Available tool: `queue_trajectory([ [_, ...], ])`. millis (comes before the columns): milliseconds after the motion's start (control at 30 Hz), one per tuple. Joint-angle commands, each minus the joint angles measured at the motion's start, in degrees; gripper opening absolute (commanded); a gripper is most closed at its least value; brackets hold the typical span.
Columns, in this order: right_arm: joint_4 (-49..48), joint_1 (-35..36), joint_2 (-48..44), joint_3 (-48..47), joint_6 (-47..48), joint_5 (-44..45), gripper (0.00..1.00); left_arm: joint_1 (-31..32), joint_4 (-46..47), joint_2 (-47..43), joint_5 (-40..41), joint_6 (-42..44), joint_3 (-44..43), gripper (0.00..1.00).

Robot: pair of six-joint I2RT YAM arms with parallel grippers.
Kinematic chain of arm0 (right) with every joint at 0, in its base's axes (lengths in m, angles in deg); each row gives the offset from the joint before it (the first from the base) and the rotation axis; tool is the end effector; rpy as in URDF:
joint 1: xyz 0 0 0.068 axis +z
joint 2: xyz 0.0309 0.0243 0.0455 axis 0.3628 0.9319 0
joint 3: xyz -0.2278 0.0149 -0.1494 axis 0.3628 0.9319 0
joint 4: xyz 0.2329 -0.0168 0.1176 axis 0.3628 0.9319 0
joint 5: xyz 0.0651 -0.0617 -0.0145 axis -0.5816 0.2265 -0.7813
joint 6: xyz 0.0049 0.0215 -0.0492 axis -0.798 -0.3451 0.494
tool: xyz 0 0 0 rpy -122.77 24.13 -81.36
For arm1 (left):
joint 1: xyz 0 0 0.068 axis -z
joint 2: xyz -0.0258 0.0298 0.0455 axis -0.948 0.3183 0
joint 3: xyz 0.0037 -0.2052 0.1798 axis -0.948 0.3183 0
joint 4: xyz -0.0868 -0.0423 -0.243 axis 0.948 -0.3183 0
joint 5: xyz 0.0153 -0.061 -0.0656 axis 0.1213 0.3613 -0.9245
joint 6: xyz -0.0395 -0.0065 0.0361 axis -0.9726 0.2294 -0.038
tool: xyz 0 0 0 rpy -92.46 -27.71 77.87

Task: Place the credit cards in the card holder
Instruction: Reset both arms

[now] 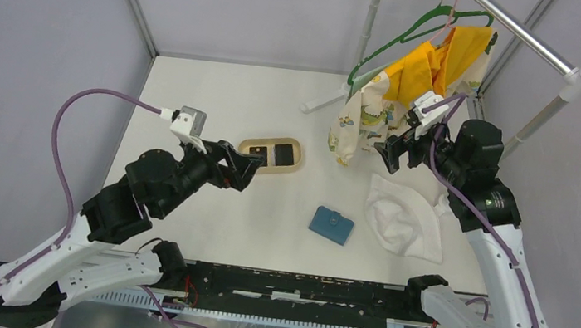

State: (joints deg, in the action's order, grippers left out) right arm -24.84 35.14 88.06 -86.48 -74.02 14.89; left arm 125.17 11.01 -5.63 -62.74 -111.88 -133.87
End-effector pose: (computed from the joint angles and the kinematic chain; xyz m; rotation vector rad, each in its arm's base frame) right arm 0.1836 0.0596 0.4092 -0.7055 1.6914 0.3638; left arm 0.0848 -0.0935 0.4010 0.1115 1.7376 -0.7372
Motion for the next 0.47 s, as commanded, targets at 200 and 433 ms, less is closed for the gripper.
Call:
queue_trajectory([
  [200,-1.0,-0.5,-0.7,-1.3,2.2,-1.9,0.98,-0.1,4.3,0.3,1.2,2.9,1.9,1.0],
  [433,-1.9,-0.6,-0.5,-0.8,2.8,-2.7,0.98,0.0,4.5,0.1,-0.3,2.3,2.6,1.0],
])
